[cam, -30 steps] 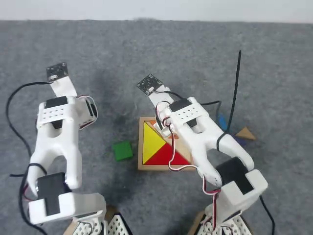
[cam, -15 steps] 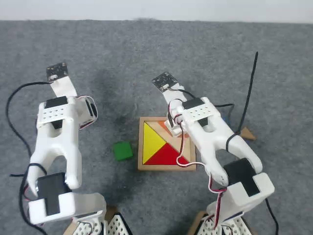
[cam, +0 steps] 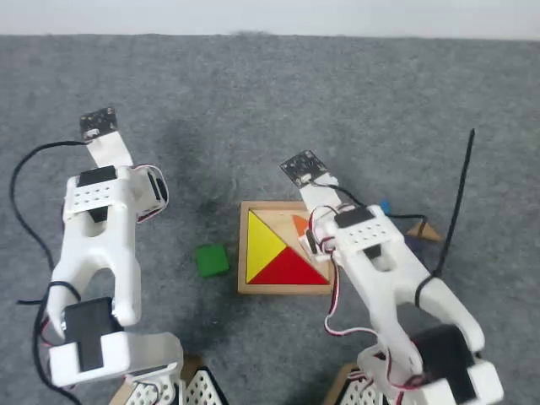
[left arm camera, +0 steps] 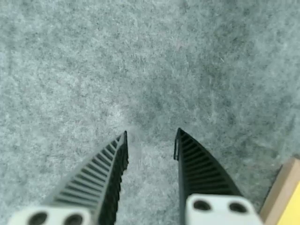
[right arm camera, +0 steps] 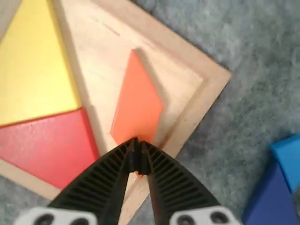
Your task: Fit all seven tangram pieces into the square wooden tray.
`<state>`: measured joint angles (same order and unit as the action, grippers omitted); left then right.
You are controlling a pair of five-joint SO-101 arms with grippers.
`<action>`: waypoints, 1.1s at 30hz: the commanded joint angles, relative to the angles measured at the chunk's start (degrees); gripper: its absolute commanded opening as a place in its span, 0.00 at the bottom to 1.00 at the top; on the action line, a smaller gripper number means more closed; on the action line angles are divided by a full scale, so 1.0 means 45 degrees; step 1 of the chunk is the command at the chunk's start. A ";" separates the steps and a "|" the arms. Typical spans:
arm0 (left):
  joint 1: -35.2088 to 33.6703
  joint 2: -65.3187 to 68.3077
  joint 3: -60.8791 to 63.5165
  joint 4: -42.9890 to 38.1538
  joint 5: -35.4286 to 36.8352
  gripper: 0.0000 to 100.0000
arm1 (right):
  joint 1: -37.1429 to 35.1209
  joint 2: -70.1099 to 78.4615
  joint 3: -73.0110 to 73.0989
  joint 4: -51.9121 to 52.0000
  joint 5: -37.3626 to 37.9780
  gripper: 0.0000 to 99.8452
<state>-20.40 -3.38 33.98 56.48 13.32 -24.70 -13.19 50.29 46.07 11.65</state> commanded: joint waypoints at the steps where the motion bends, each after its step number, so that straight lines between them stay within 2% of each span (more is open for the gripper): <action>1: 0.0098 -0.0078 -0.0342 -0.0254 0.0098 0.15 | 0.0088 -0.0713 0.0020 -0.0010 -0.0176 0.02; 8: 0.0098 -0.0078 -0.0342 -0.0254 0.0098 0.15 | 0.0088 -0.1866 -0.1465 0.0049 -0.0996 0.02; 17: 0.0098 -0.0078 -0.0244 -0.0274 0.0098 0.15 | -0.0127 0.2061 -0.3497 0.0166 -0.0938 0.02; 27: 0.0098 -0.0078 -0.0244 -0.0274 0.0098 0.15 | 0.0400 0.2432 -0.1797 -0.0576 -0.0313 0.02; 33: 0.0098 -0.0078 -0.0205 -0.0449 0.0098 0.15 | 0.0576 0.0635 -0.0313 -0.0635 -0.0293 0.02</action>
<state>-20.40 -3.38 33.98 56.48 13.32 -22.77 -6.24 44.66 43.69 9.01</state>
